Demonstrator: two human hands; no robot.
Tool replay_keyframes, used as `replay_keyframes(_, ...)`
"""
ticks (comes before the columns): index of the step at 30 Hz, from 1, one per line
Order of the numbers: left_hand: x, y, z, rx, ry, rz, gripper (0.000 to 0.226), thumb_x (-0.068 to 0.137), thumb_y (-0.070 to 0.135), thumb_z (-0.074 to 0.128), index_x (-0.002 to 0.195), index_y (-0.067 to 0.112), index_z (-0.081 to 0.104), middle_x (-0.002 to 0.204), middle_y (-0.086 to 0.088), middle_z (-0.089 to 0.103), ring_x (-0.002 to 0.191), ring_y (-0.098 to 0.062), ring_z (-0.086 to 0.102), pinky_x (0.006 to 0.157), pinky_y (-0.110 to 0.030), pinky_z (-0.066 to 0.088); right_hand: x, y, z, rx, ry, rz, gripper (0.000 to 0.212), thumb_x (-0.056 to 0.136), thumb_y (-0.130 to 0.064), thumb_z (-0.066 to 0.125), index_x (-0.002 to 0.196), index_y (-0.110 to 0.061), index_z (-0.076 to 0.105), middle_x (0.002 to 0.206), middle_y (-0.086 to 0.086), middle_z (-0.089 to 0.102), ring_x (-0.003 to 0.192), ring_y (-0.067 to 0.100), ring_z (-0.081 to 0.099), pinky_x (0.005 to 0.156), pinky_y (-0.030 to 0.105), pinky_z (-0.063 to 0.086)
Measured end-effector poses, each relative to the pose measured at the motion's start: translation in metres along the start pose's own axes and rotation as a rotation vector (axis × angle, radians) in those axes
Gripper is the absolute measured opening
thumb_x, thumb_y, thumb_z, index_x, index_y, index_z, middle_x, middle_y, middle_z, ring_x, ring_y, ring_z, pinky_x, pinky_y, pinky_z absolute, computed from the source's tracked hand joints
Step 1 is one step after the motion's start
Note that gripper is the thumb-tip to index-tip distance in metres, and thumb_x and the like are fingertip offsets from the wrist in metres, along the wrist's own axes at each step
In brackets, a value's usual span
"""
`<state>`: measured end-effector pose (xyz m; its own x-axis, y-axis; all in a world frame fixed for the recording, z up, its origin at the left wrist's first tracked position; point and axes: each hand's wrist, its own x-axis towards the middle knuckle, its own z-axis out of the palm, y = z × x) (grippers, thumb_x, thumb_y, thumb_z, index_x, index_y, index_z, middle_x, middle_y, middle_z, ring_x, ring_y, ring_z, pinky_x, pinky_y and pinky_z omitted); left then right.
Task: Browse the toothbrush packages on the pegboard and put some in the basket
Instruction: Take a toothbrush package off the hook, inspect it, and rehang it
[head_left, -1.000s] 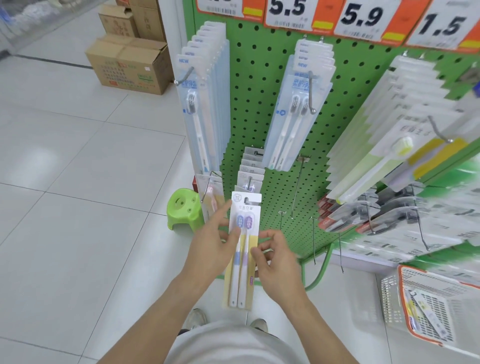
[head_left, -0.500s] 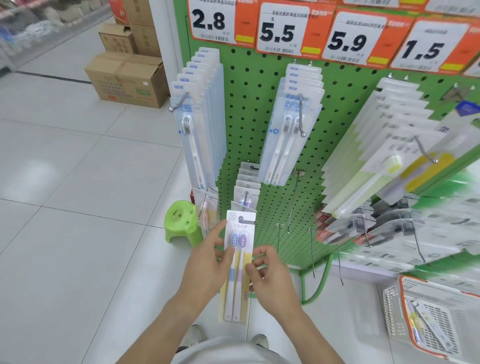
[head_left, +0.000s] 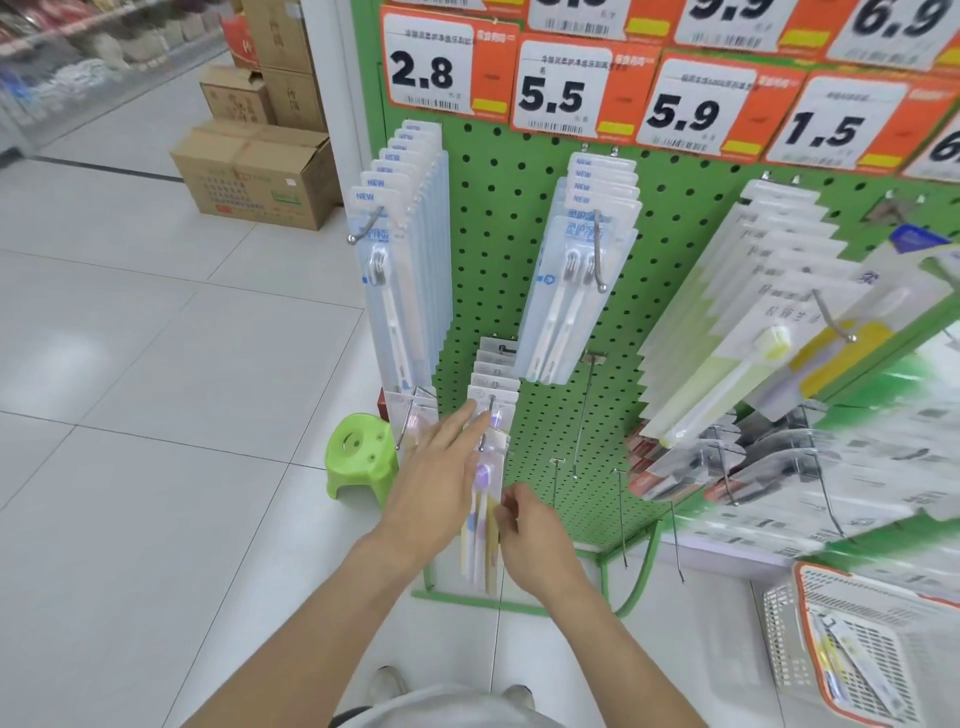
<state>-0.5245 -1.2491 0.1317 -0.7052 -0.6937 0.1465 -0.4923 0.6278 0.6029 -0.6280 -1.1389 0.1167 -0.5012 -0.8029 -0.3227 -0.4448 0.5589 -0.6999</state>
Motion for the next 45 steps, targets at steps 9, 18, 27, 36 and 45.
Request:
replay_keyframes(9,0.015,0.000,-0.004,-0.105,0.165,-0.004,0.027,0.099,0.007,0.058,0.121,0.015,0.073,0.120,0.001,0.068,0.098,-0.018,0.066,0.084,-0.025,0.049,0.012,-0.014,-0.015,-0.149,-0.059,-0.004,0.028,0.103,-0.026,0.046,0.090,-0.007,0.061,0.081,0.009,0.062,0.073,0.029,0.053,0.061,0.032,0.037)
replay_keyframes(18,0.029,-0.005,-0.010,-0.124,0.150,0.011,0.020,0.098,0.009,0.061,0.109,0.014,0.077,0.101,0.003,0.067,0.083,-0.007,0.058,0.077,-0.015,0.040,0.019,-0.037,-0.044,-0.073,0.328,-0.231,0.022,0.097,-0.021,0.065,0.119,-0.017,0.065,0.103,-0.007,0.065,0.086,0.009,0.064,0.081,0.024,0.051)
replay_keyframes(27,0.041,0.006,-0.016,-0.065,0.158,-0.027,0.021,0.102,0.013,0.052,0.110,0.010,0.072,0.103,-0.006,0.069,0.098,-0.025,0.060,0.088,-0.034,0.046,0.046,-0.032,-0.036,-0.082,0.318,-0.361,0.019,0.098,-0.017,0.063,0.110,-0.025,0.076,0.099,-0.003,0.071,0.088,0.018,0.066,0.080,0.041,0.055)
replay_keyframes(36,0.074,0.021,-0.014,-0.087,0.117,-0.300,0.041,0.096,0.004,0.047,0.134,0.008,0.060,0.123,-0.017,0.063,0.108,-0.033,0.063,0.091,-0.039,0.051,0.048,-0.028,-0.033,-0.032,0.331,-0.346,0.018,0.098,-0.019,0.064,0.110,-0.024,0.078,0.101,-0.002,0.074,0.089,0.017,0.067,0.081,0.037,0.055)
replay_keyframes(45,0.077,0.020,-0.013,-0.135,0.166,-0.380,0.022,0.091,0.007,0.062,0.113,0.010,0.063,0.104,-0.006,0.070,0.084,-0.017,0.059,0.072,-0.024,0.041,0.052,-0.025,-0.033,-0.042,0.311,-0.332,0.017,0.097,-0.025,0.065,0.108,-0.028,0.077,0.101,-0.007,0.074,0.089,0.014,0.066,0.080,0.039,0.056)
